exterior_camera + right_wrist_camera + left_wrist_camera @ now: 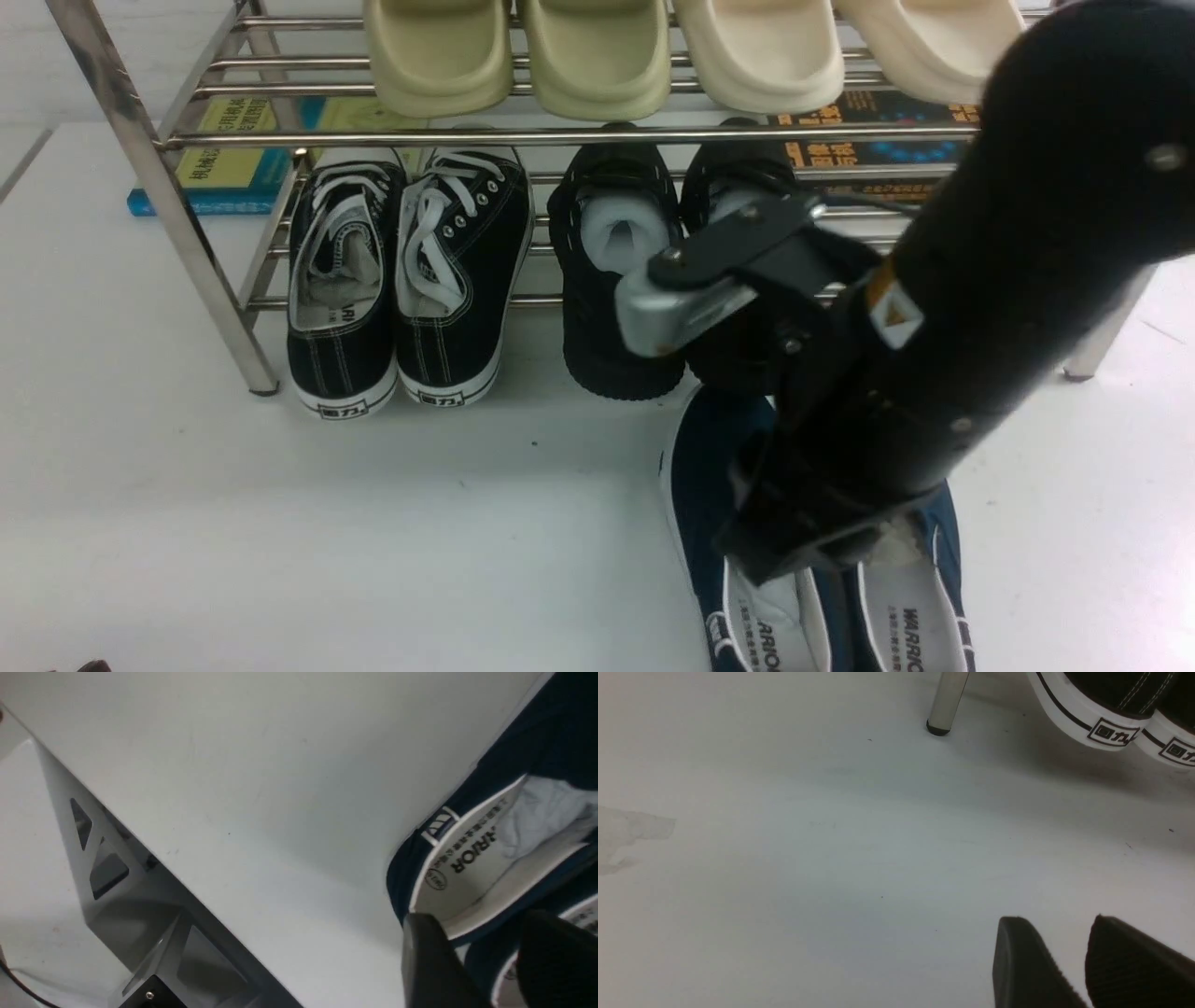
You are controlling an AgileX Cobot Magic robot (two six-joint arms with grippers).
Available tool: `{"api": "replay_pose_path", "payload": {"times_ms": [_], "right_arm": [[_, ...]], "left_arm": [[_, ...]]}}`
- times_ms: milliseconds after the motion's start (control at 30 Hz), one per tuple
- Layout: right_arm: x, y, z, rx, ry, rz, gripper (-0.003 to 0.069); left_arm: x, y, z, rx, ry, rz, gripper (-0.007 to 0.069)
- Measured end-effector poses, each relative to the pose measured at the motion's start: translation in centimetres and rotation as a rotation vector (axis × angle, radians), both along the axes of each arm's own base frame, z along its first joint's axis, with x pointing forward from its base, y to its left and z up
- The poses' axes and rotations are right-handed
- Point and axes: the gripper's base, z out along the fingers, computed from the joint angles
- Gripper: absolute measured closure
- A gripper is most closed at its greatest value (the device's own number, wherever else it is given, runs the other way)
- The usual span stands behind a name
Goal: Take the shoes off the shelf with your hand on the white table.
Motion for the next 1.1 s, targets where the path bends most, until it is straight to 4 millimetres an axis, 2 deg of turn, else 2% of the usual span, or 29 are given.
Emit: {"api": "replay_pose_path", "payload": {"times_ms": [167,200,300,400,467,500,567,600,767,833,1000,1100], "right_arm": [[-2.7,-4.1,4.7,0.067,-0.173,-0.006,0.0555],[-3.7,-5.5,6.1,0.092,-0.23,-0.012,0.0585],[-5.9,-8.4,8.5,0.15,-0.335,-0.031,0.0644],[-8.7,-12.0,9.6,0.212,-0.428,-0.058,0.0669],[-9.6,-13.2,9.4,0.233,-0.462,-0.068,0.0671],[-11.2,-15.0,8.5,0.298,-0.521,-0.086,0.0673],[-11.8,-15.8,7.7,0.335,-0.547,-0.097,0.0672],[-12.7,-16.7,5.8,0.399,-0.586,-0.116,0.0672],[-13.2,-17.2,-0.4,0.525,-0.679,-0.13,0.0672],[-13.1,-17.0,-2.1,0.587,-0.725,-0.135,0.0672],[-12.6,-16.4,-4.4,0.674,-0.793,-0.138,0.0671],[-12.5,-16.3,-4.6,0.689,-0.805,-0.138,0.067]], "left_arm": [[0.0,0.0,0.0,0.0,0.0,0.0,0.0384],[0.0,0.0,0.0,0.0,0.0,0.0,0.0384],[0.0,0.0,0.0,0.0,0.0,0.0,0.0384],[0.0,0.0,0.0,0.0,0.0,0.0,0.0384],[0.0,0.0,0.0,0.0,0.0,0.0,0.0384],[0.0,0.0,0.0,0.0,0.0,0.0,0.0384],[0.0,0.0,0.0,0.0,0.0,0.0,0.0384],[0.0,0.0,0.0,0.0,0.0,0.0,0.0384],[0.0,0.0,0.0,0.0,0.0,0.0,0.0384],[0.0,0.0,0.0,0.0,0.0,0.0,0.0384],[0.0,0.0,0.0,0.0,0.0,0.0,0.0384],[0.0,0.0,0.0,0.0,0.0,0.0,0.0384]]}}
